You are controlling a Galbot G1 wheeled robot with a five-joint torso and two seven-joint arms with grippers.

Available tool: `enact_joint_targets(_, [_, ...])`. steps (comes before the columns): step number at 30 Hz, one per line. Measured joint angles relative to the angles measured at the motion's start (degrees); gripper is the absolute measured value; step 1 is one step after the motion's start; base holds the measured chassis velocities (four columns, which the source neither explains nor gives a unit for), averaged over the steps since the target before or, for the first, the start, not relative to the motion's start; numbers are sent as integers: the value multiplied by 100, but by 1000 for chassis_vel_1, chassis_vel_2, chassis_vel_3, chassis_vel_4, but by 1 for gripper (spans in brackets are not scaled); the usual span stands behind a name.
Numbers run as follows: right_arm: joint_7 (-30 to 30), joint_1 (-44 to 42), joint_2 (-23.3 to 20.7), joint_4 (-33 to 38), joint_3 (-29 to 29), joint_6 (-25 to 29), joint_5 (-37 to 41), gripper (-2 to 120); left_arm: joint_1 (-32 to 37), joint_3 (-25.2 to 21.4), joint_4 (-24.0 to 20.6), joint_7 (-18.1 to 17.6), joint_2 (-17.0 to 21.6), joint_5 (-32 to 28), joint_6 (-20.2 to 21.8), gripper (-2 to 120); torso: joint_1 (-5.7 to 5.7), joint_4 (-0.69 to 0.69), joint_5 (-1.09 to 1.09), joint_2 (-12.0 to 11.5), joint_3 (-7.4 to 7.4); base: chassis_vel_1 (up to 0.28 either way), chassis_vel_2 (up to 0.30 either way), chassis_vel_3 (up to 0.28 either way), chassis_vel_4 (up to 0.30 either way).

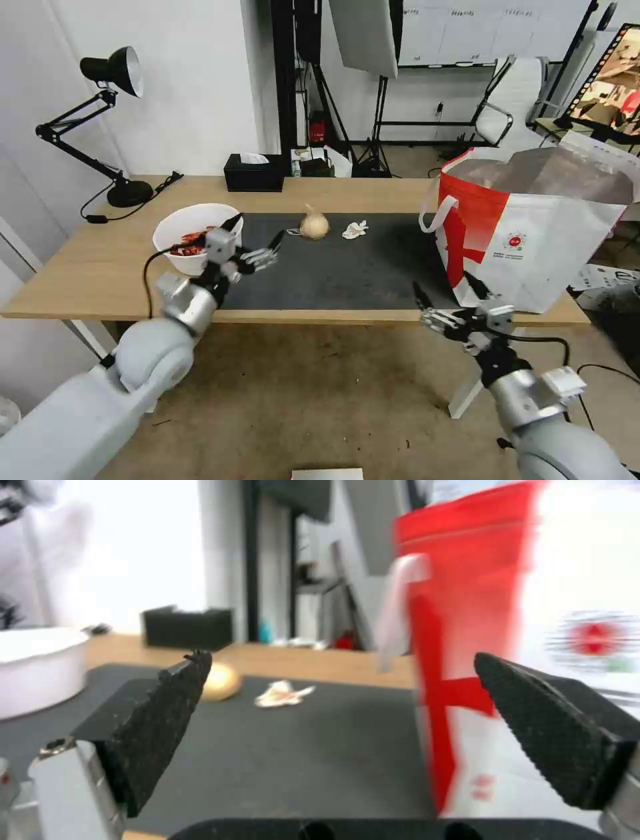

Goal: Pick up the trash from the table and place it into the takeout bag.

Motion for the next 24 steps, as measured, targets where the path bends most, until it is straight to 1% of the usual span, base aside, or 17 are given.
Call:
enact_joint_targets(3, [-65,-188,252,-84,67,365,-199,100,654,-421,-69,-127,-297,369,-113,100,0,6,2,0,0,0,0,0,0])
enact_joint_targets(4, [-65,-188,252,-84,67,365,-199,100,654,-421,-69,-127,-297,369,-113,100,0,6,2,0,0,0,0,0,0])
enact_joint_targets(6, [-138,-305,423,-259,40,626,-355,100,1502,-938,-81,-237,-641,813,-282,100,0,14,-1,0,1,0,0,0,0])
enact_joint_targets(7, [-160,-330,459,-307,15,687,-389,100,1677,-1046,-81,-247,-715,933,-327,100,0,14,0,0,1,0,0,0,0])
enact_joint_targets(8, [-160,-330,459,-307,15,687,-389,100,1677,-1046,-81,-247,-715,933,-327,100,0,14,0,0,1,0,0,0,0])
enact_joint_targets(10, [-266,-402,620,-586,-113,917,-576,100,2404,-1396,-60,-273,-1058,1452,-517,100,0,12,1,0,1,0,0,0,0])
enact_joint_targets(13, [-289,-405,658,-661,-152,954,-619,100,2542,-1446,-46,-276,-1137,1555,-564,100,-1,12,3,0,1,0,0,0,0])
enact_joint_targets(14, [-332,-399,709,-781,-230,991,-673,100,2792,-1504,7,-279,-1292,1763,-649,100,-1,12,2,0,1,0,0,0,0])
enact_joint_targets(16, [-342,-391,715,-813,-251,994,-681,100,2845,-1511,24,-279,-1328,1812,-671,100,0,12,1,0,1,0,0,0,0])
enact_joint_targets(17, [-371,-352,710,-887,-291,994,-690,100,2923,-1518,40,-279,-1410,1893,-697,100,0,11,2,-1,1,0,0,0,0])
enact_joint_targets(24, [-450,-281,623,-1008,-299,954,-678,100,2923,-1506,3,-279,-1533,1940,-653,100,1,11,2,-1,2,0,0,0,0])
